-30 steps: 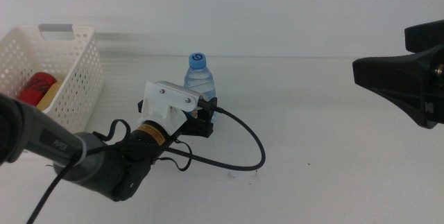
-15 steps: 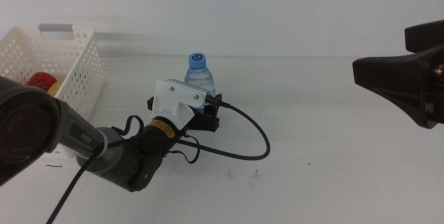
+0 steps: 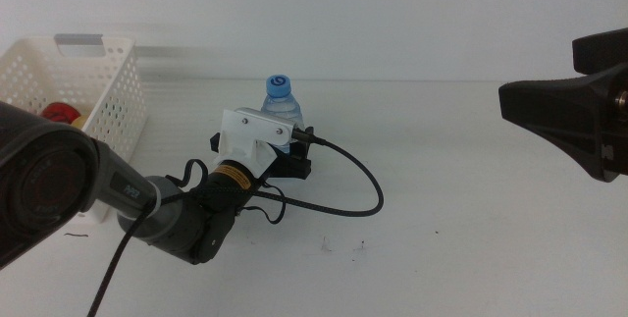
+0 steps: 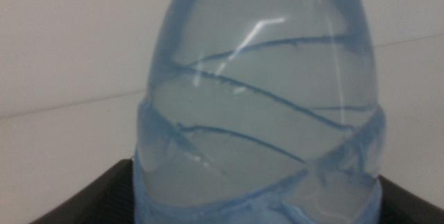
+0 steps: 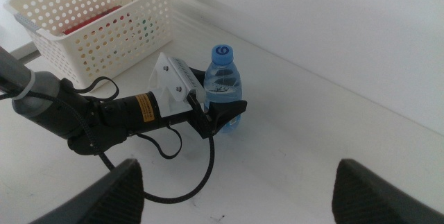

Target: Use arms to grab the bottles and put them into the dustbin to the left of the table.

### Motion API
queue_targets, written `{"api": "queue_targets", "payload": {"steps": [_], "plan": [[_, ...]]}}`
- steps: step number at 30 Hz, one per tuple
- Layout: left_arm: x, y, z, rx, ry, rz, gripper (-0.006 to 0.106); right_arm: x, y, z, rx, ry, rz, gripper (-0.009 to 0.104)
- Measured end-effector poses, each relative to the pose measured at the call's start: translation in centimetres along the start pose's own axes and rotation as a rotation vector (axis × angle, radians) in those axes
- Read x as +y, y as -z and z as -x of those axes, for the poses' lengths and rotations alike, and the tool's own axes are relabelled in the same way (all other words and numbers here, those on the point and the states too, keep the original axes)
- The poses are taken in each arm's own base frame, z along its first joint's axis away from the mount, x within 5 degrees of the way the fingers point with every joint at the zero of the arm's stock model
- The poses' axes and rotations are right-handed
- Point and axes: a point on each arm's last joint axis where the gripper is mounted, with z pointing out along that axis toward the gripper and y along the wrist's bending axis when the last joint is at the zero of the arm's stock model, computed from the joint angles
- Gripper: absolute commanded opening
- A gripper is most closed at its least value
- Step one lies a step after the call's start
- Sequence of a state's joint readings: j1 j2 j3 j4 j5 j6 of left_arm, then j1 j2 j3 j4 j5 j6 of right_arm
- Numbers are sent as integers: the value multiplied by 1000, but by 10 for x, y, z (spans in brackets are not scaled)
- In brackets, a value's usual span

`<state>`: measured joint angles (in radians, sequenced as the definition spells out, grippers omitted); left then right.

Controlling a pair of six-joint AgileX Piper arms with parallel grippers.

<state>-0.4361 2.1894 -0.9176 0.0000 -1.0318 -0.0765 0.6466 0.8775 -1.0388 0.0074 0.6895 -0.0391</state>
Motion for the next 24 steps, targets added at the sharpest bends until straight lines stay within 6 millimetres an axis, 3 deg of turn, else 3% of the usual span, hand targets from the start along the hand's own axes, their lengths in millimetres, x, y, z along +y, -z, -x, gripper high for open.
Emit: {"api": "queue_targets", "payload": {"steps": [12,16,24], "plan": [[-1,0,0,-9,-76,-33,32,0,0,0,0,0,0,85],[-1,6,4,8,-99,-32,28,0,0,0,0,0,0,85],[-2,45,30,22,-92,-18,28,0,0,0,0,0,0,85]]}}
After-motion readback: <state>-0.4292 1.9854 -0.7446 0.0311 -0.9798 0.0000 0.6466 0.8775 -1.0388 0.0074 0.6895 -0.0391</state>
